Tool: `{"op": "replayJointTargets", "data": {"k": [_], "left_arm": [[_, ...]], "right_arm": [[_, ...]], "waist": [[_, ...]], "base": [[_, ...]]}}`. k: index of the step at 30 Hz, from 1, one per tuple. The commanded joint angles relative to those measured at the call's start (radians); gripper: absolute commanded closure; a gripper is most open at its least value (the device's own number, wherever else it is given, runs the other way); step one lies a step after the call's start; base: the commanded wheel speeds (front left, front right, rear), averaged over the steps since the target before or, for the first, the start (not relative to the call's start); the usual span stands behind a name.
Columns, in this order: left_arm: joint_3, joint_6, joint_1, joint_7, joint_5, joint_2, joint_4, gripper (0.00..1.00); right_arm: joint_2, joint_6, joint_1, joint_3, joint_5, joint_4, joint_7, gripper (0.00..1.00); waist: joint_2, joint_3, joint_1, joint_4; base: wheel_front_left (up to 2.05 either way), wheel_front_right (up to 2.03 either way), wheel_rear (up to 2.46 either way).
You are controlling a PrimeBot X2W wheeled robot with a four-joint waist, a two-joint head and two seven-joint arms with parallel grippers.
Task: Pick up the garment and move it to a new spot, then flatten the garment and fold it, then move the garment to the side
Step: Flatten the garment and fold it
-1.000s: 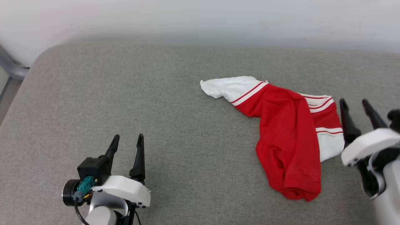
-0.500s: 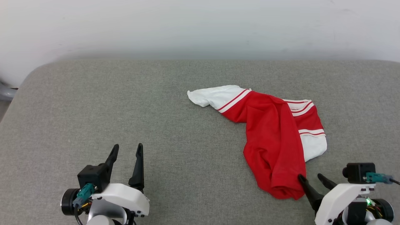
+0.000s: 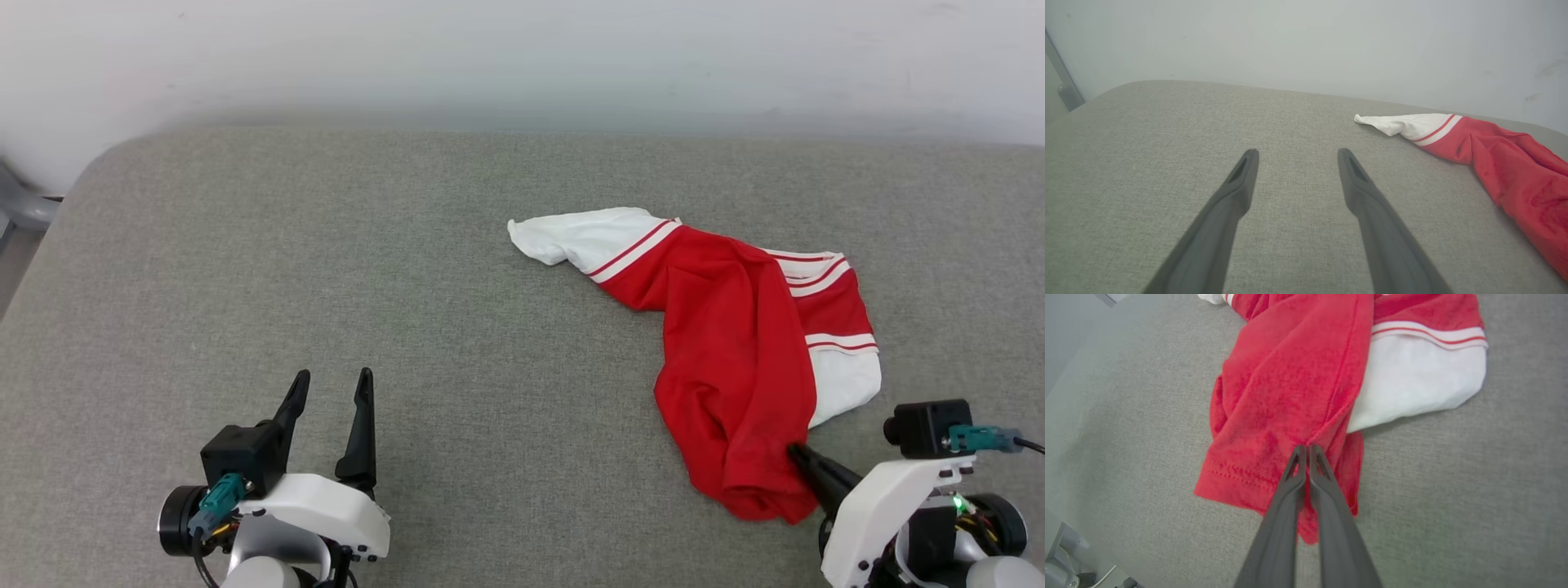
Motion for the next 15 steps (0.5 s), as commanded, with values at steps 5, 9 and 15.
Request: {"op": "replayJointTargets", "data": {"k": [5, 9, 15], "left_arm": [[0.002, 0.004, 0.002, -0.01, -0.005, -0.003, 0.007, 0.0], [-0.001, 0.003, 0.003, -0.011, -0.007, -0.002, 0.011, 0.0], [-0.011, -0.003, -0.006, -0.007, -0.01, -0.002, 0.014, 0.0]], "right_arm": [[-0.012, -0.001, -0.016, 0.028, -0.029, -0.094, -0.01, 1.0], [0.002, -0.001, -0.041, 0.104, -0.06, -0.171, -0.004, 1.0], [0.022, -0.001, -0.099, 0.355, -0.024, -0.197, 0.031, 1.0]], "waist": [[0.0, -0.003, 0.0, 0.004], [0.0, -0.014, 0.0, 0.001], [0.0, -0.022, 0.0, 0.0]], "base": [[0.0, 0.0, 0.0], [0.0, 0.0, 0.0], [0.0, 0.0, 0.0]]}}
